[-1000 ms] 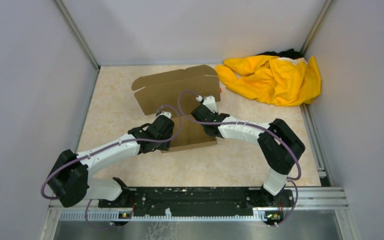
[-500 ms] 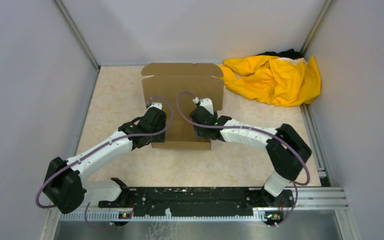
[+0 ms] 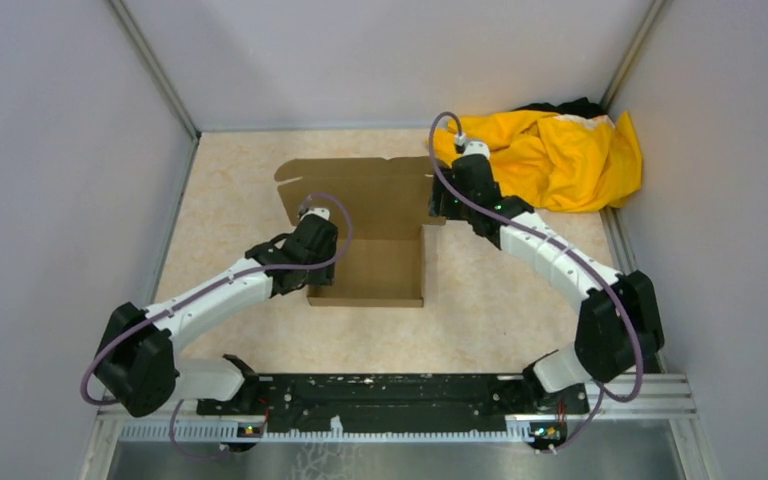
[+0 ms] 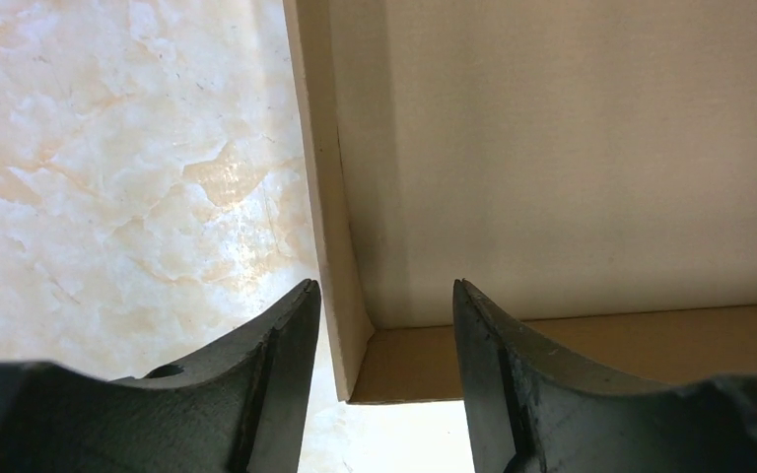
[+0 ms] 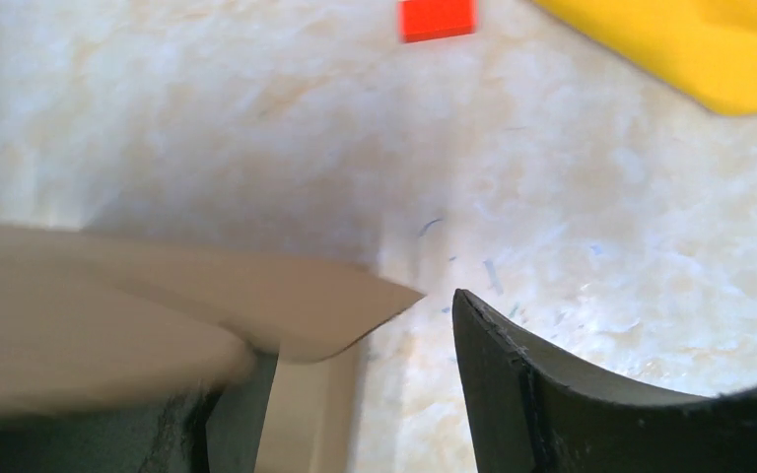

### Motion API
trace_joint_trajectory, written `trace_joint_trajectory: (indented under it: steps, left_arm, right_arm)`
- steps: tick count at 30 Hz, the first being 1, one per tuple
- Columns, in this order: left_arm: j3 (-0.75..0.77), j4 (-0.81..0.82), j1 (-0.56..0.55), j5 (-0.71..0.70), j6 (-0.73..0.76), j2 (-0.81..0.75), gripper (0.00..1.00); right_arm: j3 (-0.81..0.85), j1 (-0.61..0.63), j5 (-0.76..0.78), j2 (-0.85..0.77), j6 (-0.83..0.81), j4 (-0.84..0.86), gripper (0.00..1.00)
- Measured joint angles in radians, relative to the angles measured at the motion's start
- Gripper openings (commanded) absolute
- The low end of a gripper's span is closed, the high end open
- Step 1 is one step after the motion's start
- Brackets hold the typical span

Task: Fold the paper box

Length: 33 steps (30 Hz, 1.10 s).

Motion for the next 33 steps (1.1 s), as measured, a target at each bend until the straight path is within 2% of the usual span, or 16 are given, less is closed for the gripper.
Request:
trace_joint_trajectory:
  steps: [6,12,19,22,26,33]
  left_arm:
    - [-0.029,0.024,0.0,0.002,-0.005,0.05,0.53]
    - [-0.037,0.047,0.0,0.003,-0.015,0.097,0.48]
    - [-0.038,0.048,0.0,-0.019,-0.031,0.132,0.45]
    - [-0.038,0.043,0.008,-0.033,-0.037,0.132,0.46]
    - [-0.039,0.043,0.05,-0.021,-0.039,0.131,0.46]
    - [-0.039,0.034,0.094,-0.01,-0.038,0.106,0.46]
  right_arm:
    - [0.095,-0.214,-0.104,0.201,0.003,0.01,0.64]
    - [0.291,-0.309,-0.156,0.405,-0.008,0.002,0.65]
    - [0.545,-0.311,-0.24,0.66,-0.062,0.005,0.66]
    - [0.597,-0.305,-0.264,0.738,-0.085,-0.001,0.69]
    - [0.647,-0.287,-0.274,0.813,-0.121,-0.031,0.73]
    - [0.729,-0.228,-0.248,0.878,-0.17,-0.088,0.73]
